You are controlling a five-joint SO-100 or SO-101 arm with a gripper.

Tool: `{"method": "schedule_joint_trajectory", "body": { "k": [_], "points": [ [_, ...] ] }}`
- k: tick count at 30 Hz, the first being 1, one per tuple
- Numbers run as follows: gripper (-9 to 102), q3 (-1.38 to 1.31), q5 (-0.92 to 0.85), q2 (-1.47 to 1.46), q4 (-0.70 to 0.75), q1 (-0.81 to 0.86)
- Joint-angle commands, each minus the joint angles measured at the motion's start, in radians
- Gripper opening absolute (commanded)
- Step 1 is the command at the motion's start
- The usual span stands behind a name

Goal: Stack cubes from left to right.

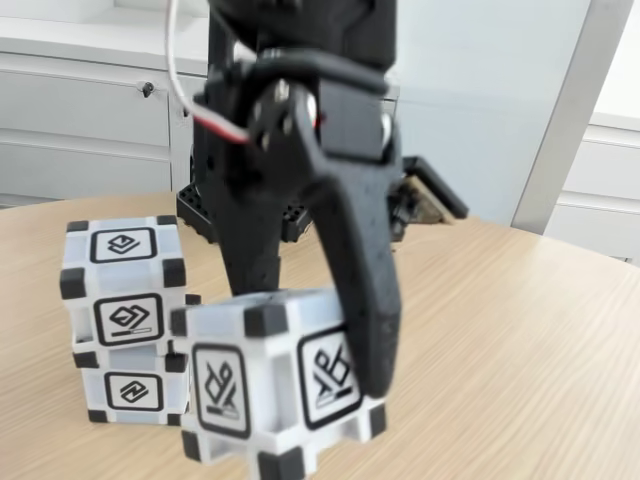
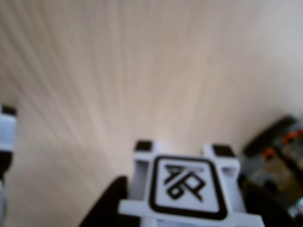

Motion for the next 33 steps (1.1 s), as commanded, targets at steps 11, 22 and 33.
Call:
{"method": "schedule_joint_trajectory", "body": {
  "k": [11, 22, 33],
  "points": [
    [0, -0.103, 0.048, 0.287, -0.006, 0.012],
    [0, -0.103, 0.124, 0.465, 0.097, 0.012],
    [0, -0.287, 0.272, 0.500, 0.528, 0.015]
  ]
}}
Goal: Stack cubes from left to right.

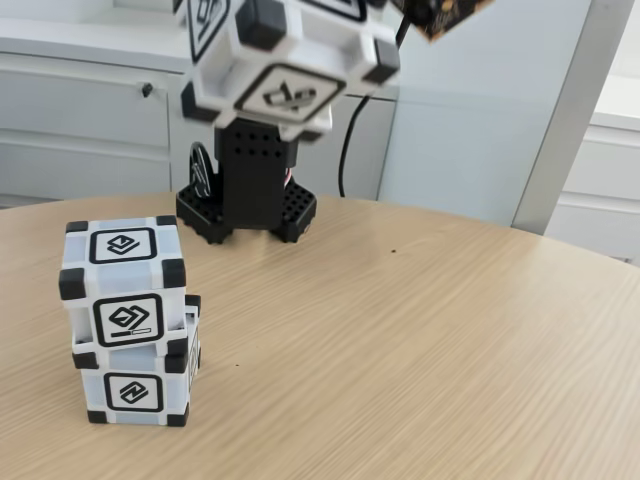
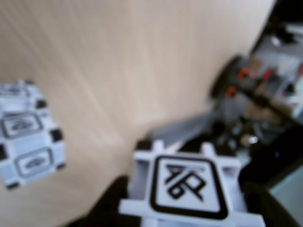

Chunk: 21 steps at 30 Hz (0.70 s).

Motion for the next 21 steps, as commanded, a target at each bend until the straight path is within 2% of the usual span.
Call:
{"method": "schedule_joint_trajectory", "body": {
  "k": [1, 6, 12, 21],
  "points": [
    [0, -0.106, 0.052, 0.021, 0.075, 0.015],
    [0, -0.127, 0.144, 0.006, 0.114, 0.149],
    [0, -0.114, 0.163, 0.005, 0.103, 0.353],
    [0, -0.086, 0.067, -0.137, 0.120, 0.356]
  ]
}}
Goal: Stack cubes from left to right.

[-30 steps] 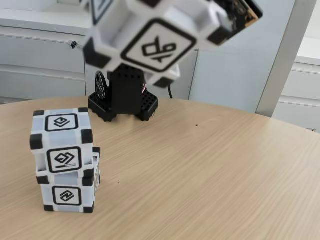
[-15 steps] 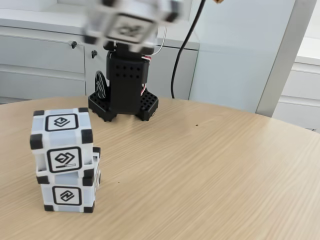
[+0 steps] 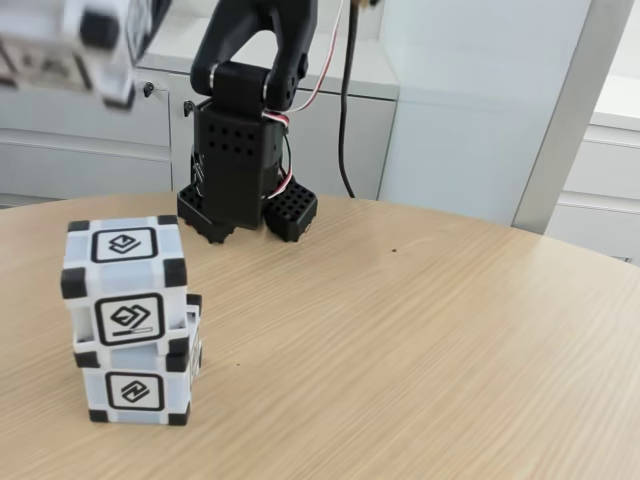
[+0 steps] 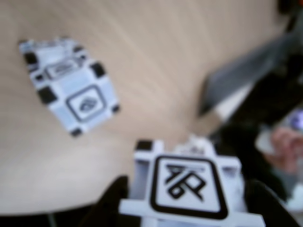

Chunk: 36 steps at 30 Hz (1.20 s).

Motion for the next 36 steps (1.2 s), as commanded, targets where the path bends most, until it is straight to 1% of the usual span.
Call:
{"method": "schedule_joint_trajectory", "body": {
  "k": [1, 5, 10, 13, 16, 20, 31, 36],
  "points": [
    [0, -0.012, -0.025, -0.067, 0.003, 0.008],
    [0, -0.012, -0.008, -0.095, 0.015, 0.008],
    [0, -0.015, -0.002, -0.095, 0.150, 0.003],
    [0, -0.017, 0.009, -0.094, 0.201, -0.060],
    [0, -0.015, 0.034, -0.089, 0.204, -0.124],
    [0, -0.015, 0.037, -0.092, 0.196, -0.163],
    [0, -0.012, 0.052, -0.100, 0.204, -0.143],
    [0, -0.012, 0.086, -0.101, 0.204, -0.141]
  ]
}}
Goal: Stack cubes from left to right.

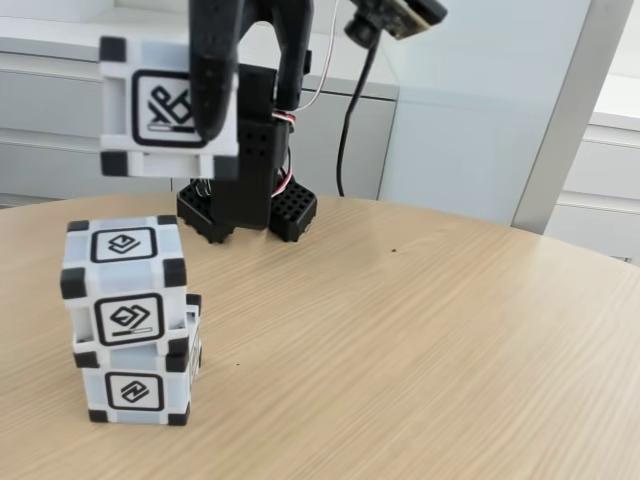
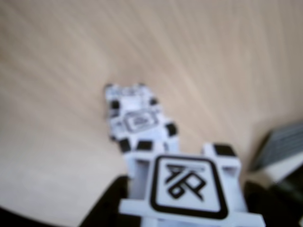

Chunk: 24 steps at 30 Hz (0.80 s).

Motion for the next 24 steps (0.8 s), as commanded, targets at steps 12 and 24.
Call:
{"method": "schedule_joint_trajectory", "body": {
  "k": [12, 24],
  "points": [
    [0, -0.012, 0.015, -0.002, 0.005, 0.110],
    [0, 0.149, -0.003, -0.034, -0.014, 0.117]
  ]
}}
